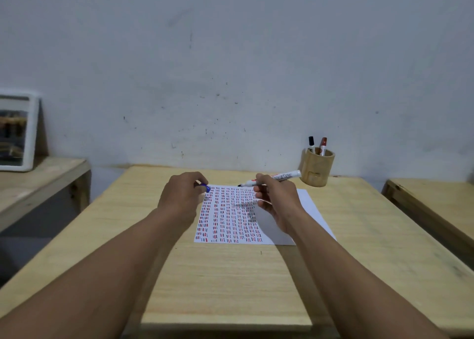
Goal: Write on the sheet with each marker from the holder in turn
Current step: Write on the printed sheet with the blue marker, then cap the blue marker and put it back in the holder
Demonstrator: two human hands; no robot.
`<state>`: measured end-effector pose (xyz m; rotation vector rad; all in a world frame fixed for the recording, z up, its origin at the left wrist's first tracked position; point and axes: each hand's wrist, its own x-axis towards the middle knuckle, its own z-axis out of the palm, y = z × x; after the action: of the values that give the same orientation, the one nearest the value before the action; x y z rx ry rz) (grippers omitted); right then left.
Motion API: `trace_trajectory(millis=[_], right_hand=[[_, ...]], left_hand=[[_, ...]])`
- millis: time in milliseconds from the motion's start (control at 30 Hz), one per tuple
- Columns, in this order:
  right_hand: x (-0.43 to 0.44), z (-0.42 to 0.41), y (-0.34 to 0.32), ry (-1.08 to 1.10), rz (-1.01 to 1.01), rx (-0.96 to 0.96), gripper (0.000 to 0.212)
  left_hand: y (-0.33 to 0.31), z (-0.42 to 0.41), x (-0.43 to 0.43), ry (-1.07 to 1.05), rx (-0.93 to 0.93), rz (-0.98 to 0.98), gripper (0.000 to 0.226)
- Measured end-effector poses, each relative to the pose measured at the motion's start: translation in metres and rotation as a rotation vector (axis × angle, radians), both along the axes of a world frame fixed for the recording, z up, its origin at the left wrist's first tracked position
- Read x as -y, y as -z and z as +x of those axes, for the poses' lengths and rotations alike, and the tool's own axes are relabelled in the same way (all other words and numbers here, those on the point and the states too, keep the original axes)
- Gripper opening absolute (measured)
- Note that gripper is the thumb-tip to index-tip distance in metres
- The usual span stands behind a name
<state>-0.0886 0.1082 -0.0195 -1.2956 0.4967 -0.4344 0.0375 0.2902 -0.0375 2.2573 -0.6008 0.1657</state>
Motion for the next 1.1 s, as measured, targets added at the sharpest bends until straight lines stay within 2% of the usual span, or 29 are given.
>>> trace_trajectory(millis=[167, 367, 733, 833, 900, 1000, 1033, 1067, 1100], right_hand=[[-0.004, -0.009, -0.01, 0.037, 0.085, 0.089, 0.017], [-0.006, -0.02, -0.025, 0.03, 0.12, 0.155, 0.014], [0.001, -0.032, -0.035, 0.007, 0.094, 0.148, 0.017], [0.001, -0.03, -0.04, 0.054, 0.191, 0.176, 0.011], [-0.003, -0.026, -0.044, 0.169, 0.269, 0.221, 0.024], [-0.002, -0.022, -0.043, 0.336, 0.124, 0.236, 0.086], [-0.001, -0.023, -0.043, 0.356, 0.029, 0.219, 0.099], [0.0, -0.024, -0.043, 0.367, -0.083, 0.191, 0.097], [0.004, -0.025, -0.043, 0.364, -0.21, 0.155, 0.078]], left_hand=[[-0.025, -0.026, 0.016, 0.063, -0.057, -0.225, 0.008], [-0.041, -0.052, 0.031, 0.158, -0.186, -0.381, 0.01], [-0.065, -0.077, 0.045, 0.236, -0.32, -0.444, 0.012], [-0.068, -0.08, 0.049, 0.249, -0.311, -0.453, 0.012], [-0.068, -0.082, 0.054, 0.243, -0.281, -0.447, 0.013], [-0.068, -0.082, 0.063, 0.202, -0.222, -0.447, 0.013], [-0.069, -0.081, 0.067, 0.19, -0.211, -0.449, 0.013], [-0.07, -0.08, 0.069, 0.182, -0.201, -0.45, 0.013], [-0.071, -0.08, 0.072, 0.176, -0.188, -0.449, 0.013]])
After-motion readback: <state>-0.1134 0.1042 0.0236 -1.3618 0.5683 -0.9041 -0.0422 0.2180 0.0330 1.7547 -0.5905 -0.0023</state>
